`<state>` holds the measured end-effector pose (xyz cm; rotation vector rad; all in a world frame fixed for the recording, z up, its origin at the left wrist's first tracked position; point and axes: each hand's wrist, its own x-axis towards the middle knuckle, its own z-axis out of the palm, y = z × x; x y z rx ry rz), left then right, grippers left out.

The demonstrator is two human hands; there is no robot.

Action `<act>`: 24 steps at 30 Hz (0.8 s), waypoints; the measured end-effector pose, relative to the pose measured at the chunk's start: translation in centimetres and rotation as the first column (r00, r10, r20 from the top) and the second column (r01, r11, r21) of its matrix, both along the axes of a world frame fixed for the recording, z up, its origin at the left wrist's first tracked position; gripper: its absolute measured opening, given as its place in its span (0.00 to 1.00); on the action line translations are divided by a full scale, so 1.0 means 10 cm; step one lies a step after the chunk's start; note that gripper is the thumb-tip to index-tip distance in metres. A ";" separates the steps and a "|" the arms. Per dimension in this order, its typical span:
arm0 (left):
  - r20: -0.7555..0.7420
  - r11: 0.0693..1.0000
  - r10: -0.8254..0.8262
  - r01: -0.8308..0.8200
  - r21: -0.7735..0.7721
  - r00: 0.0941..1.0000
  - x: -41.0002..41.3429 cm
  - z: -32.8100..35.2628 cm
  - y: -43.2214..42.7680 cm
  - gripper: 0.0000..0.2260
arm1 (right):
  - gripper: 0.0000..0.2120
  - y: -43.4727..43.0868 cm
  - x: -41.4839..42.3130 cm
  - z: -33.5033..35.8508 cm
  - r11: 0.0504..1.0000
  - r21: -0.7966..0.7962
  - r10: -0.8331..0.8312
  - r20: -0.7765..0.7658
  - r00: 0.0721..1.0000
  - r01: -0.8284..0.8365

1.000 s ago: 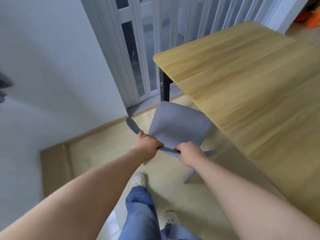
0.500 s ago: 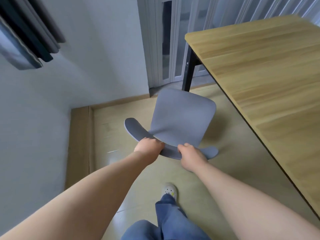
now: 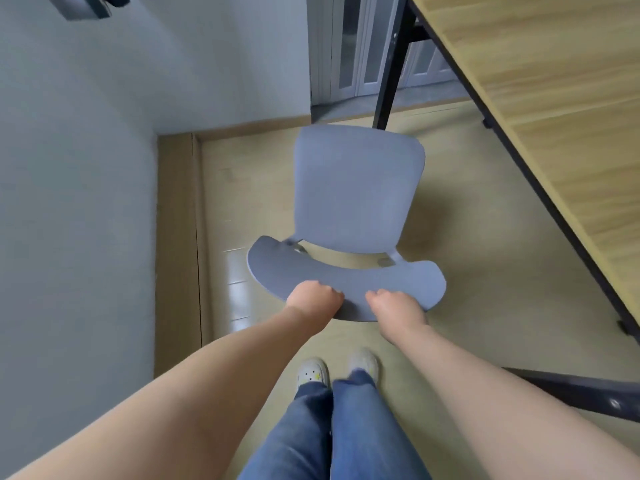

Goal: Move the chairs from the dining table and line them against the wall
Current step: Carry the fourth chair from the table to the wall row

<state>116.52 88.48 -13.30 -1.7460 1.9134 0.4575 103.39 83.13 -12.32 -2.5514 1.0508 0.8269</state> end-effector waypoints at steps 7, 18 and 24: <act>0.027 0.994 0.103 -0.104 0.041 0.994 -0.47 -0.16 0.75 0.14 | 0.21 0.74 -0.54 -0.08 0.998 0.050 0.021 0.047 0.999 -0.024; -0.009 0.998 0.047 -0.047 0.030 0.999 -2.55 0.15 1.81 0.12 | 0.14 1.61 -2.52 -0.12 0.993 -0.065 0.105 0.059 0.993 -0.101; -0.014 0.994 0.051 -0.050 0.095 0.999 -3.24 0.25 2.38 0.11 | 0.13 2.22 -3.23 0.02 0.999 -0.024 0.034 0.082 0.996 -0.032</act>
